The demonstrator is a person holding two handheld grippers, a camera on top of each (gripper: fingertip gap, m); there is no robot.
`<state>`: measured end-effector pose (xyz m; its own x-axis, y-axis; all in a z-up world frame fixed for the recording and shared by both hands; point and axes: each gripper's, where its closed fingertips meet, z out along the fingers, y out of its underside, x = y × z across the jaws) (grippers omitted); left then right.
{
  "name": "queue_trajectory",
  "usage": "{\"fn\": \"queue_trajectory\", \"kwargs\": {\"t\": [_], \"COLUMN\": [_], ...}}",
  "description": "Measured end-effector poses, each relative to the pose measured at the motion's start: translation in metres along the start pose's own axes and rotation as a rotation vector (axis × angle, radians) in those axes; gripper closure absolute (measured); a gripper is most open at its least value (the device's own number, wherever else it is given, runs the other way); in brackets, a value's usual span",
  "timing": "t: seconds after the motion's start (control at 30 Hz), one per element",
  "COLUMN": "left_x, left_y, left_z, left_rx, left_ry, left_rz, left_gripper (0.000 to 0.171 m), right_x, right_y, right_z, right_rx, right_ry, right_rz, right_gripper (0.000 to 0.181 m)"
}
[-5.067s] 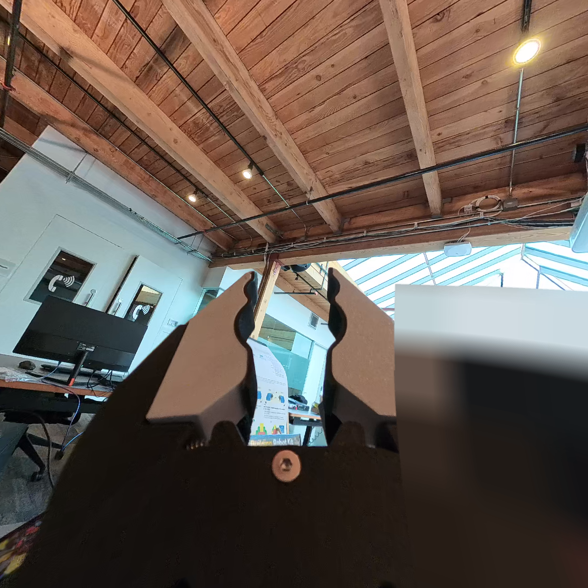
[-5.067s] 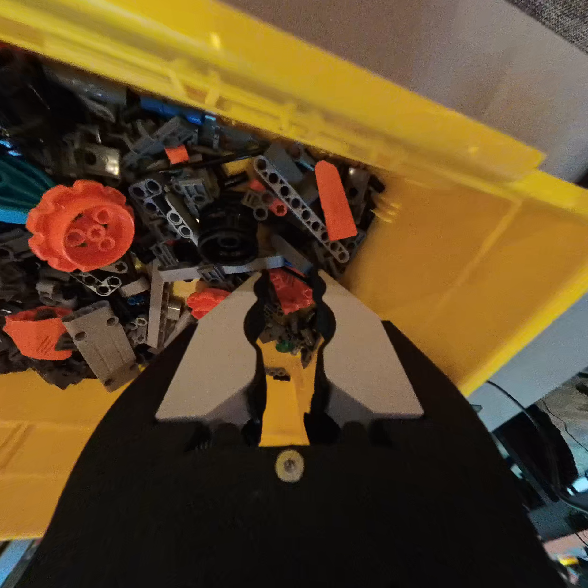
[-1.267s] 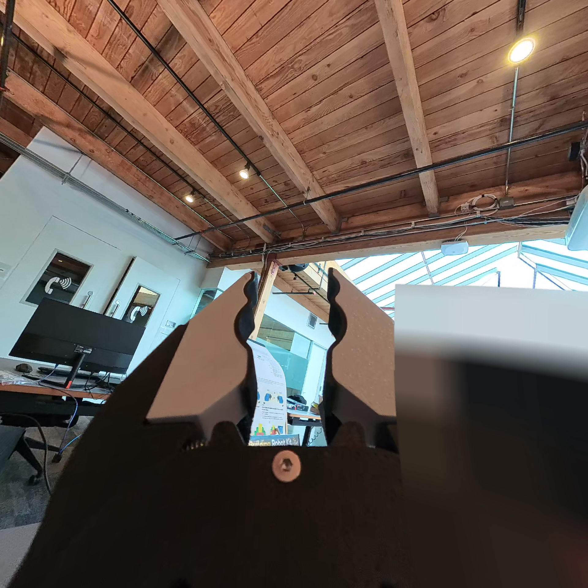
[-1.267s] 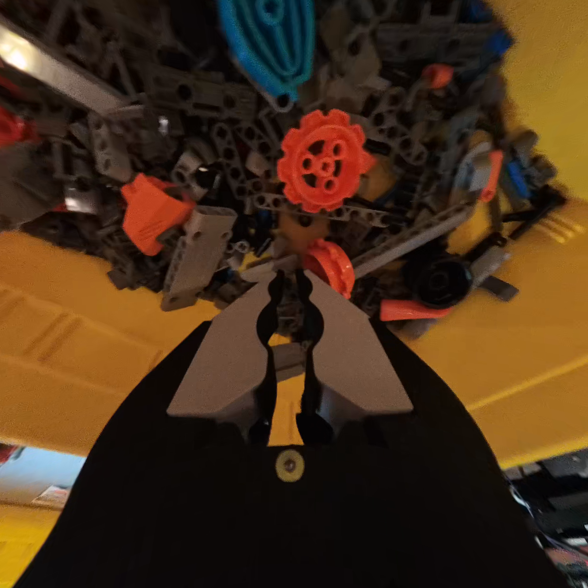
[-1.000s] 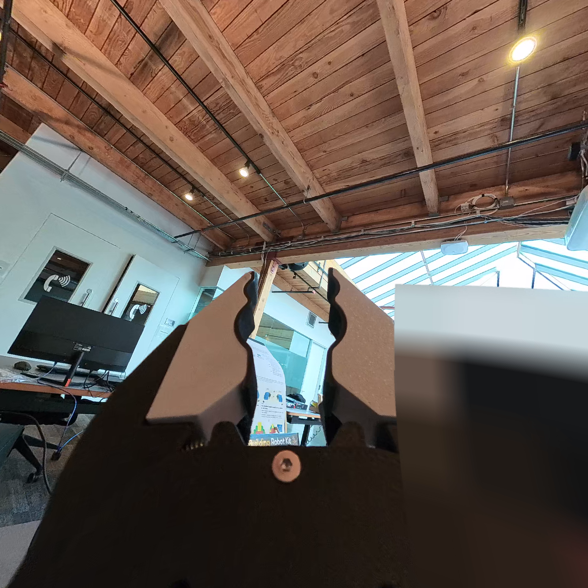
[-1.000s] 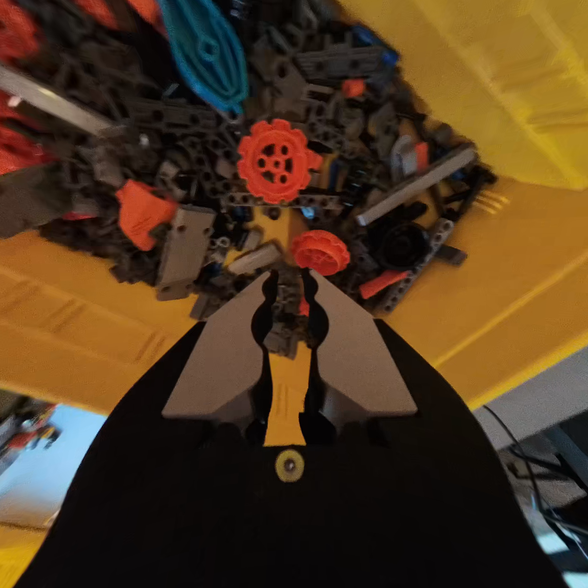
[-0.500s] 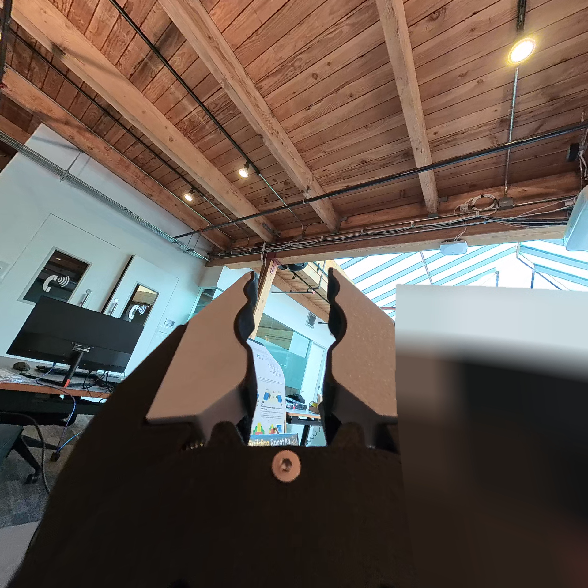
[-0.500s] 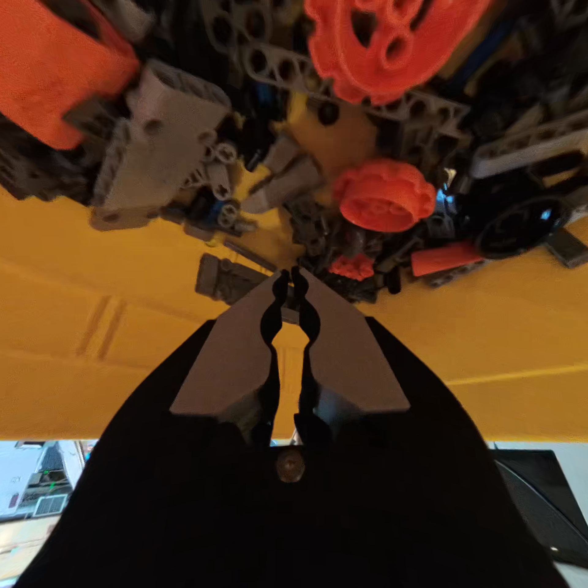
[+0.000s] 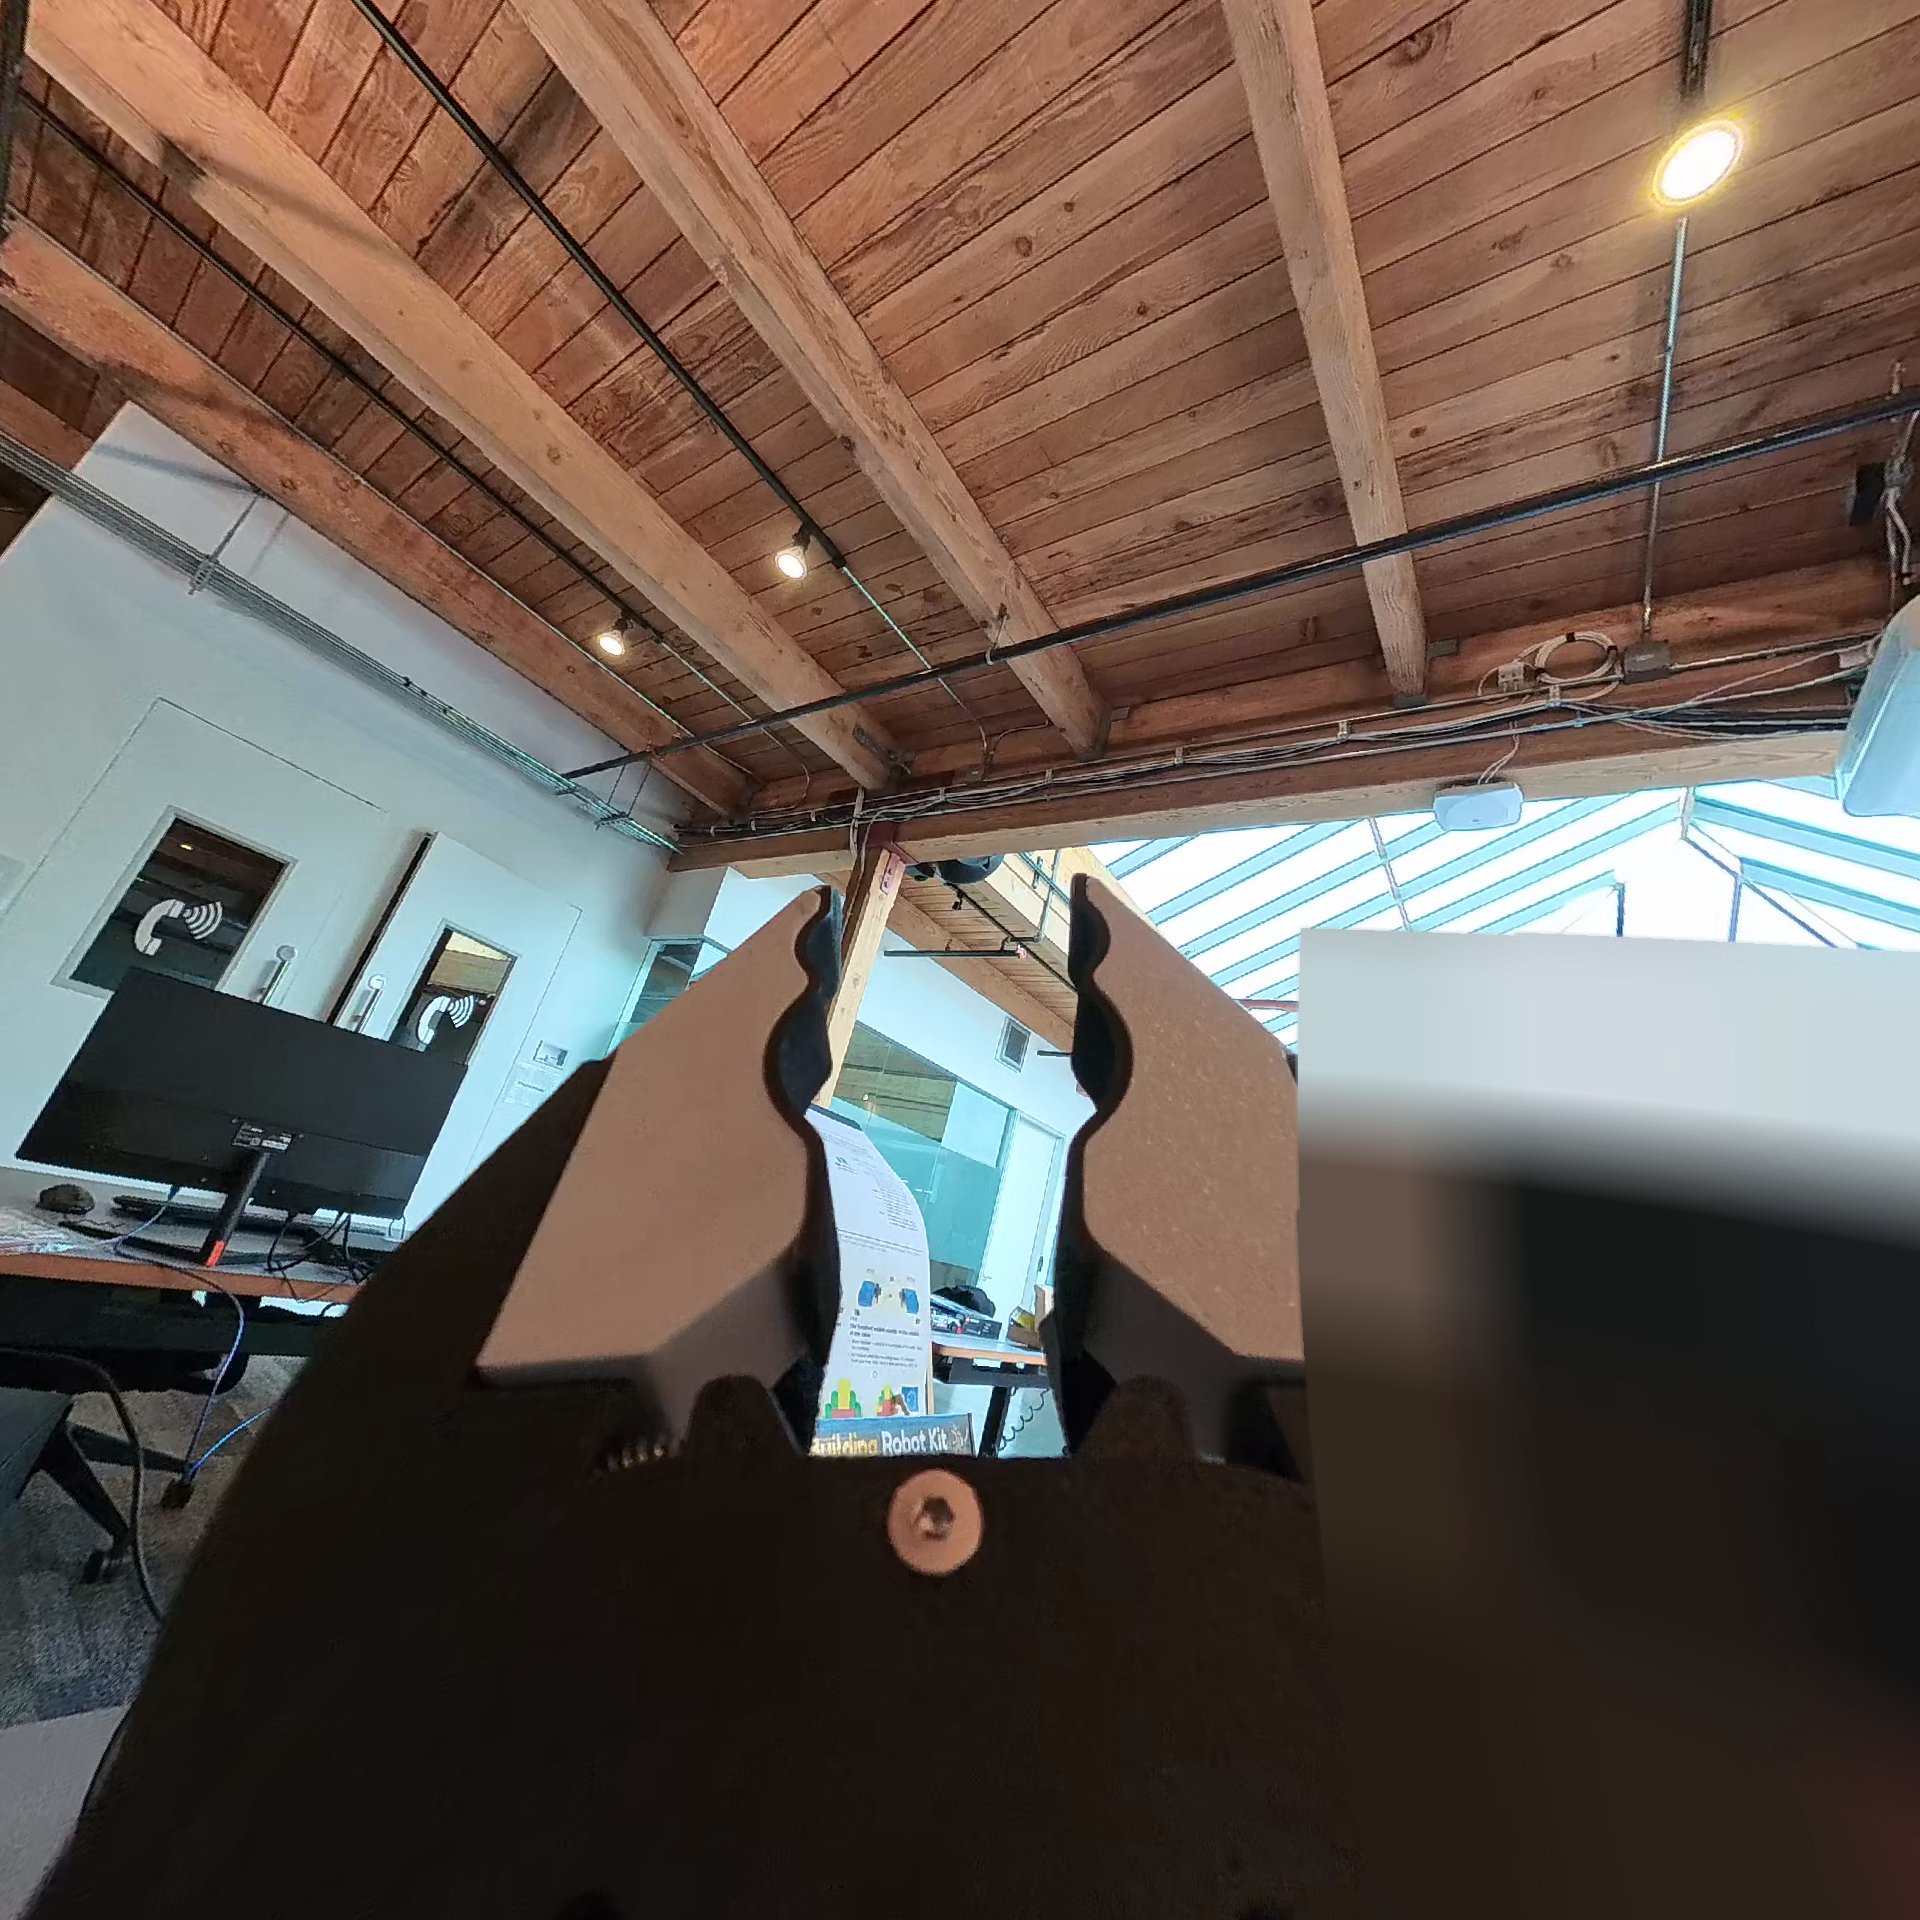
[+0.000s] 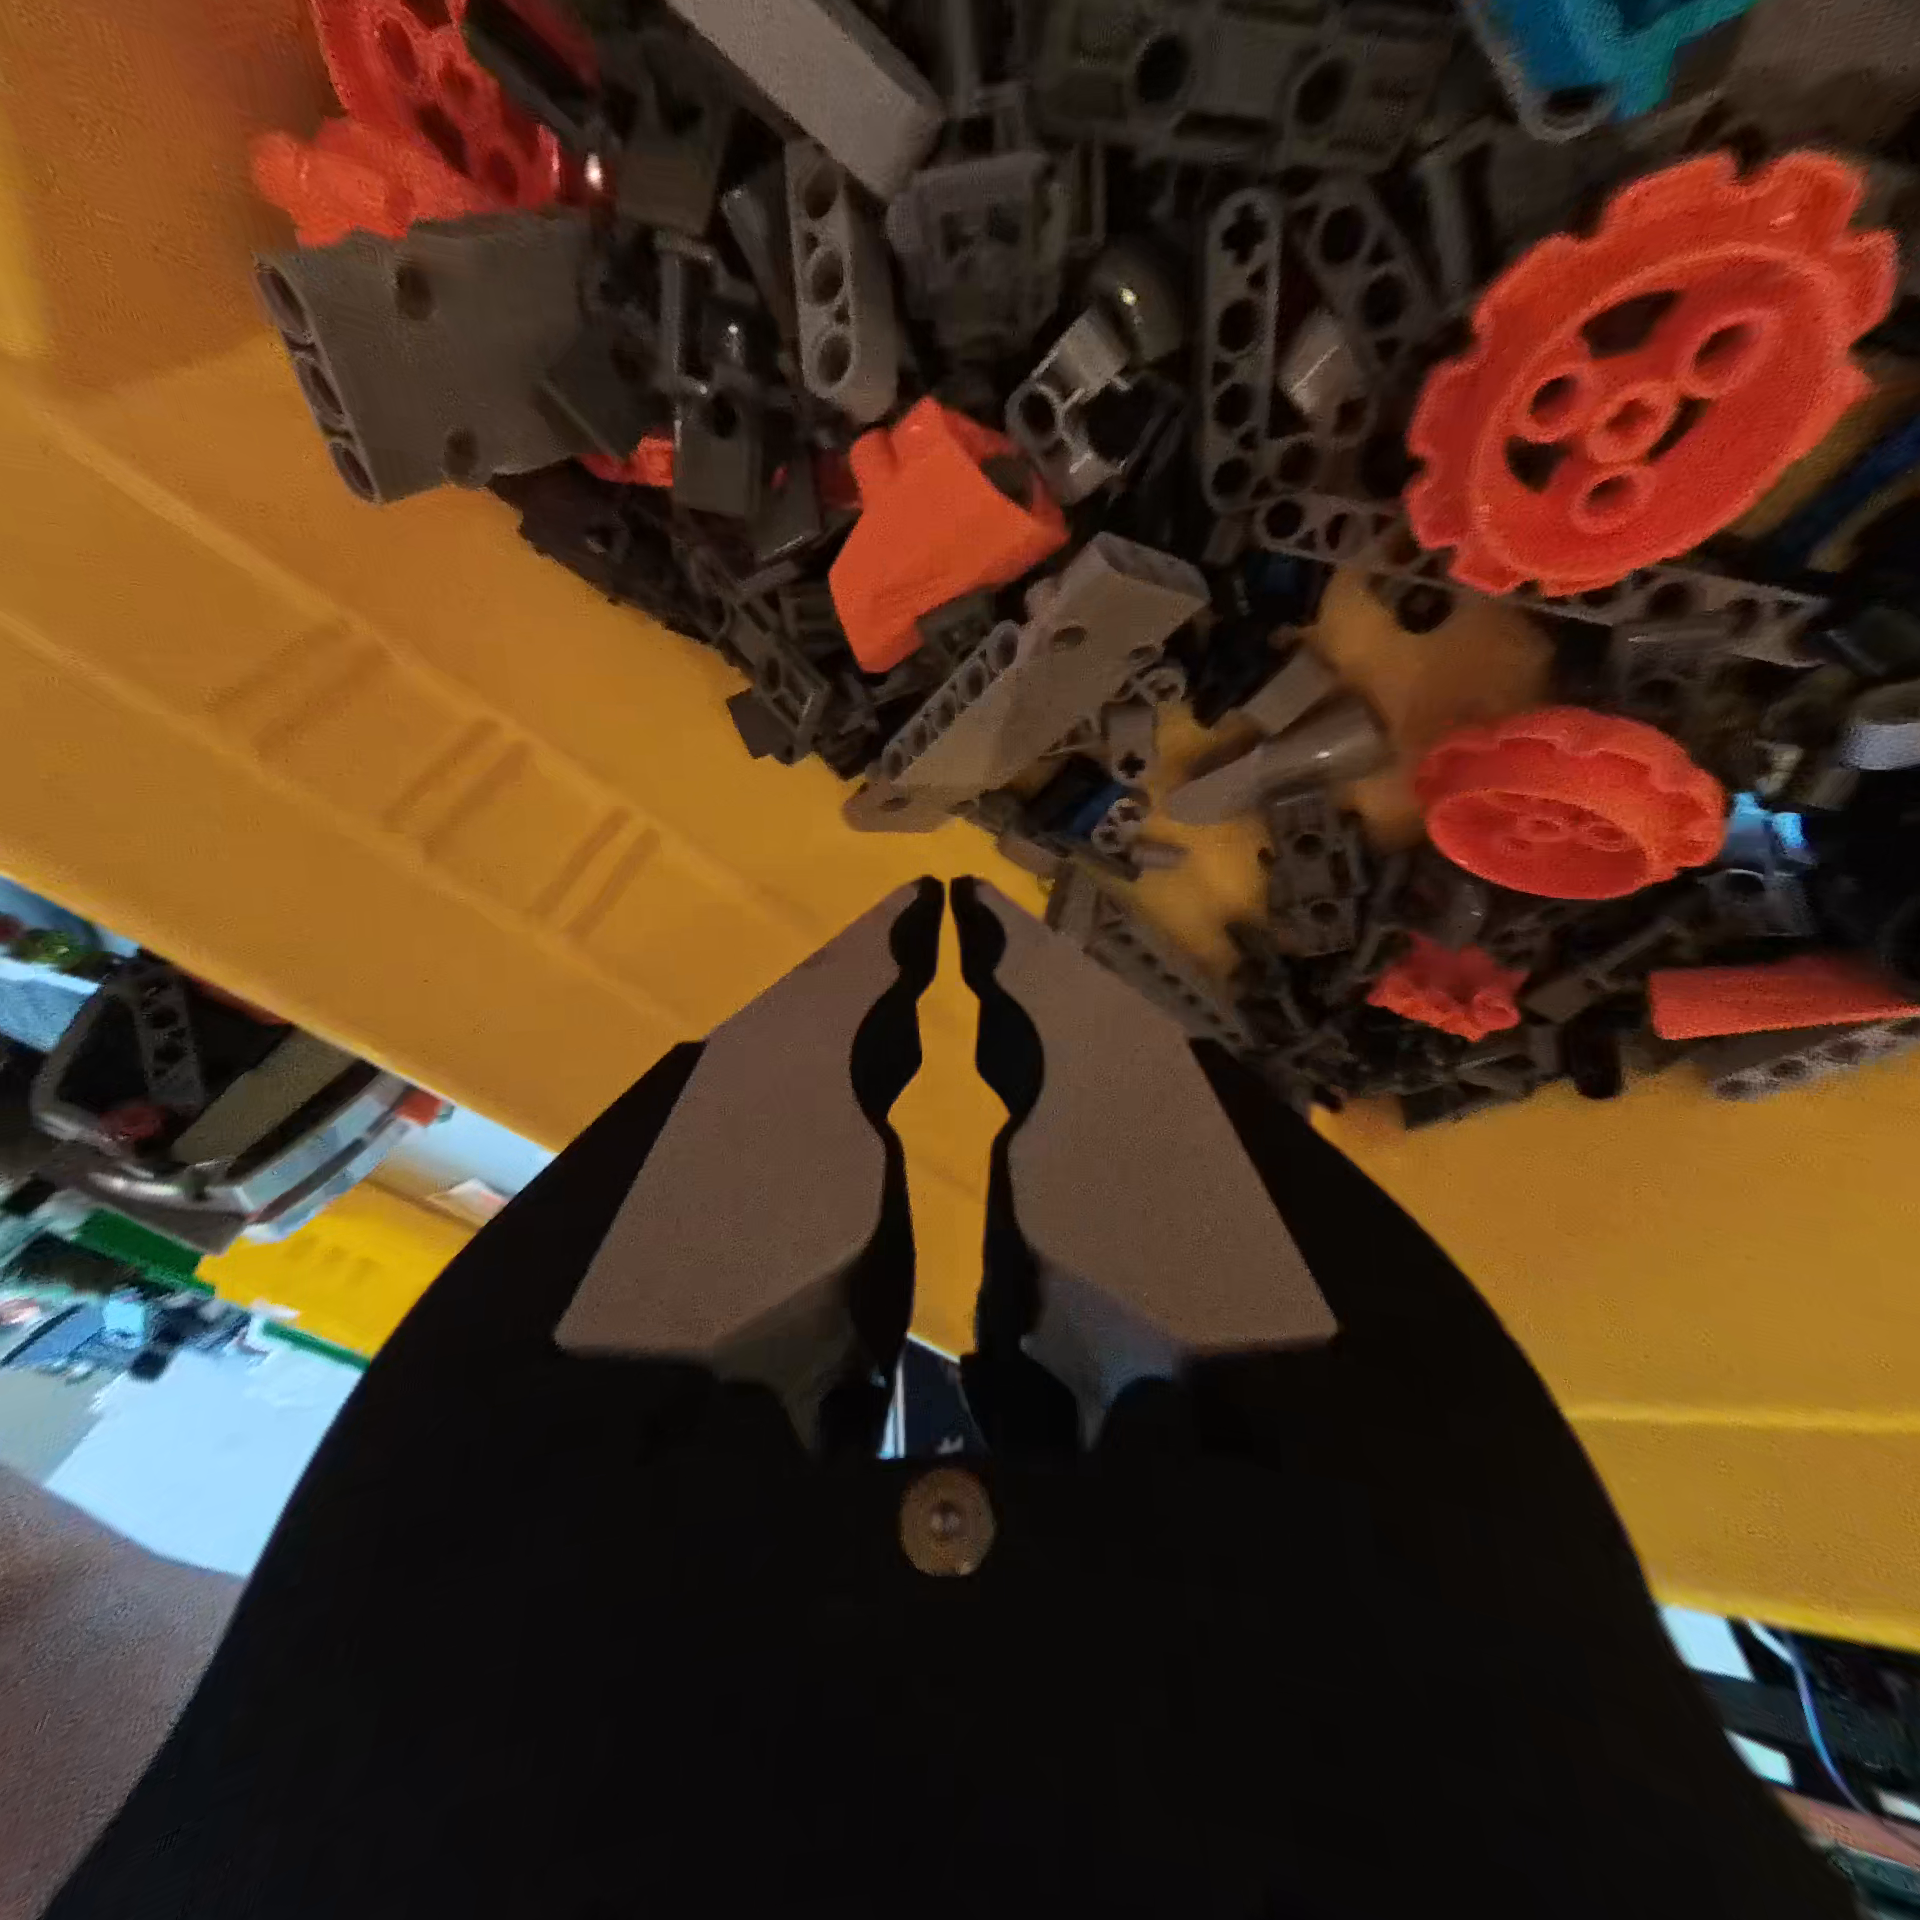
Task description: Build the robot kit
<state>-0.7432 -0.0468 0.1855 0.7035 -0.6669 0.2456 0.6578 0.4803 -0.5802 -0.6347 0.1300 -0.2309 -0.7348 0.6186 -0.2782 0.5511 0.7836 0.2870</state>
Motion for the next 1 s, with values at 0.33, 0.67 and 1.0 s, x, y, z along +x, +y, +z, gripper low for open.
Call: {"fn": "queue_trajectory", "kwargs": {"t": [0.33, 0.67, 1.0], "left_x": [0.000, 0.000, 0.001], "left_y": [-0.003, -0.001, -0.001], "left_z": [-0.002, -0.001, -0.001], "left_rx": [0.010, 0.005, 0.004], "left_ry": [0.003, 0.003, 0.008], "left_rz": [-0.007, -0.005, -0.005], "left_gripper": [0.130, 0.130, 0.130], "right_x": [0.031, 0.024, 0.024], "right_y": [0.020, 0.011, 0.011], "right_z": [0.011, 0.019, 0.021], "right_rx": [-0.153, -0.137, -0.212], "right_ry": [0.069, 0.000, 0.054], "right_rz": [0.155, 0.216, 0.237], "right_gripper": [0.165, 0.165, 0.169]}}
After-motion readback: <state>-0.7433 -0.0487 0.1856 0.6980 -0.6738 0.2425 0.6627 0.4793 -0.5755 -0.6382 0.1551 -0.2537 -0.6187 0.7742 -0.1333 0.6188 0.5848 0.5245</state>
